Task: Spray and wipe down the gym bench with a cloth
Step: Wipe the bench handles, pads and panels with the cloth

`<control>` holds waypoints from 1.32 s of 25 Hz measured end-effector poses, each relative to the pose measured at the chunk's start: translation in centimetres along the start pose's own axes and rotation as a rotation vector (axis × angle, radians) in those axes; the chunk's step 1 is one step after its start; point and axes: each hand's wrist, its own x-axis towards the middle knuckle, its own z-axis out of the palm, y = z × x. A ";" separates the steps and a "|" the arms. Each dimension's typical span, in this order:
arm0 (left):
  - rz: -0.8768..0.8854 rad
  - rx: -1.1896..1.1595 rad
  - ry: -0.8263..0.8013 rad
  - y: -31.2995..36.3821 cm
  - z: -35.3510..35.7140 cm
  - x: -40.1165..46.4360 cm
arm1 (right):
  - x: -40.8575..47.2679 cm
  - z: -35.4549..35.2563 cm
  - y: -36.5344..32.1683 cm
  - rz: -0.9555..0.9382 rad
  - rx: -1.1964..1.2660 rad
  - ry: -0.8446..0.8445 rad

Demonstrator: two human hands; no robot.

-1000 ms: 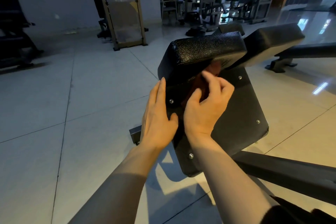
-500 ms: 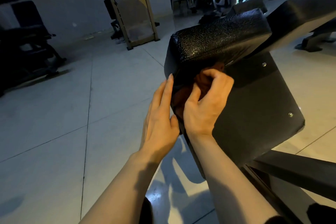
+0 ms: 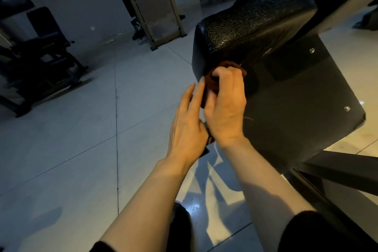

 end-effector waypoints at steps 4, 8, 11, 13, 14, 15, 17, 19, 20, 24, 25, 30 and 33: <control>0.035 0.082 -0.074 -0.9 -1.0 -0.9 | -1.6 -1.1 1.8 0.073 -0.053 -0.075; 0.041 0.063 -0.027 -1.7 -1.9 -0.7 | -0.7 0.0 -0.7 -0.194 -0.100 0.163; 0.067 0.035 -0.031 -1.4 -1.6 -0.3 | 0.6 0.8 0.7 -0.194 -0.223 0.069; 0.094 0.023 -0.056 -1.1 -1.2 0.1 | -1.1 0.5 2.3 -0.010 -0.208 -0.132; 0.116 0.022 -0.060 -1.0 -1.0 0.3 | -2.3 0.2 2.7 0.044 -0.199 -0.159; 0.140 0.018 -0.057 -0.9 -0.9 0.5 | -3.2 0.0 2.7 0.060 -0.206 -0.114; 0.176 0.009 -0.028 -0.9 -0.7 0.9 | -3.1 -0.1 2.0 -0.008 -0.221 0.076; 0.187 0.025 0.012 -1.0 -0.4 1.2 | -0.8 0.1 0.4 -0.070 -0.208 0.221; 0.193 0.029 0.024 -1.1 -0.4 1.3 | 0.4 0.1 -0.1 -0.099 -0.206 0.252; 0.235 0.025 0.041 -1.8 -0.5 1.4 | -0.1 0.9 1.1 0.015 -0.216 0.045; 0.245 0.028 0.037 -1.9 -0.6 1.5 | -1.1 0.8 1.4 0.112 -0.190 -0.033; 0.306 0.044 0.022 -2.8 -0.9 1.8 | 0.0 0.2 -0.1 0.323 -0.095 0.376; 0.341 0.031 0.043 -3.2 -1.0 2.2 | 0.8 1.0 -0.9 0.291 -0.033 0.406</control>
